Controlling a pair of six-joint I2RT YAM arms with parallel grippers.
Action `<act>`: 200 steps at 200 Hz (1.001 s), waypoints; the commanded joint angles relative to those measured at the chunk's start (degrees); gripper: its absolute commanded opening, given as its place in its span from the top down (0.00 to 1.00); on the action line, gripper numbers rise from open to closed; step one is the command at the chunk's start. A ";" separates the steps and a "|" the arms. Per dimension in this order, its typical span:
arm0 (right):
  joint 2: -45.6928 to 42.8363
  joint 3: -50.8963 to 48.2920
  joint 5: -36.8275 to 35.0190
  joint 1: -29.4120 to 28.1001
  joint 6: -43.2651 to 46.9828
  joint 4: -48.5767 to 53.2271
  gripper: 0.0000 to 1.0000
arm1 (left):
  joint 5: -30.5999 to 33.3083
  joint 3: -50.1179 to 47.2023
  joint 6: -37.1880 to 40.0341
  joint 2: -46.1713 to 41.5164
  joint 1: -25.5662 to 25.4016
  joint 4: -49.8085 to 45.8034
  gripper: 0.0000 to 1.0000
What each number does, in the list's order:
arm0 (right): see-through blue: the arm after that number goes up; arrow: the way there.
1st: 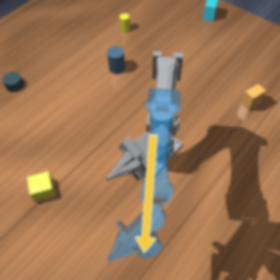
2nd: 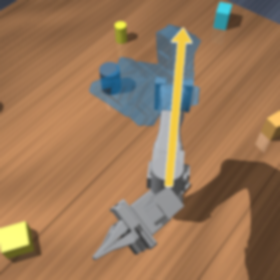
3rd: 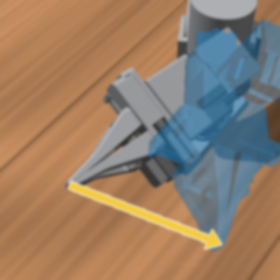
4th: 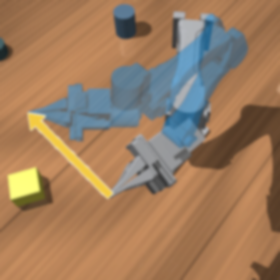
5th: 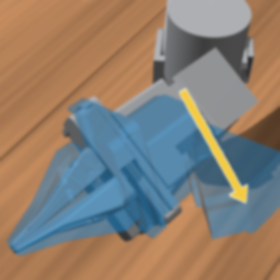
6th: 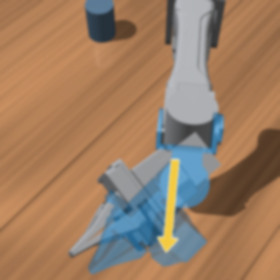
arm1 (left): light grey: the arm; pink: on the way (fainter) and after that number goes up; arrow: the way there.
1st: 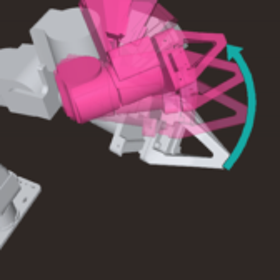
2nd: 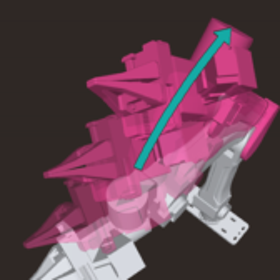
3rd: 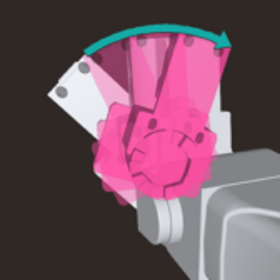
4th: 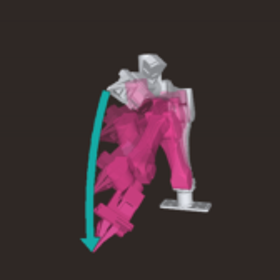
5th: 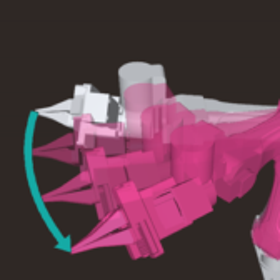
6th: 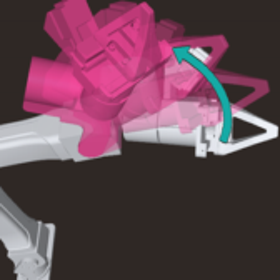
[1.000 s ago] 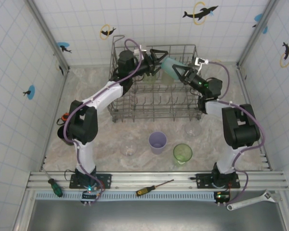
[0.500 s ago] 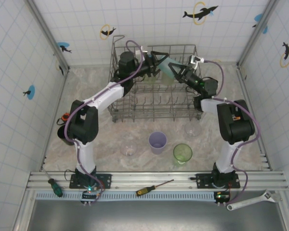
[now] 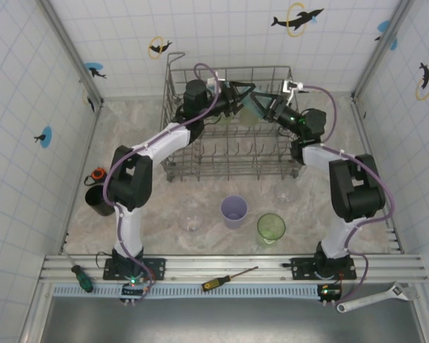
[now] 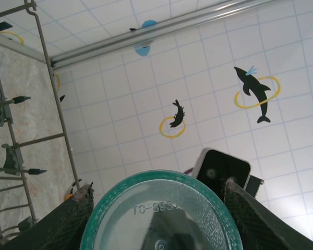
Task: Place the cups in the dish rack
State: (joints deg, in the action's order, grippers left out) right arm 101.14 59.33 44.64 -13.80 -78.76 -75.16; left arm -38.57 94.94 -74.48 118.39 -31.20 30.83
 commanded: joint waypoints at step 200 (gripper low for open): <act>-47.25 -17.23 -28.76 20.03 53.95 73.10 0.00 | 38.28 30.60 48.04 22.24 -9.46 -12.83 1.00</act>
State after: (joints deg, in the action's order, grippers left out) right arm 55.16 44.60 16.93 5.34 -26.39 -2.28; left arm -2.39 122.39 -31.77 138.34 -39.40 13.82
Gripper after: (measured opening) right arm 0.997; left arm 0.615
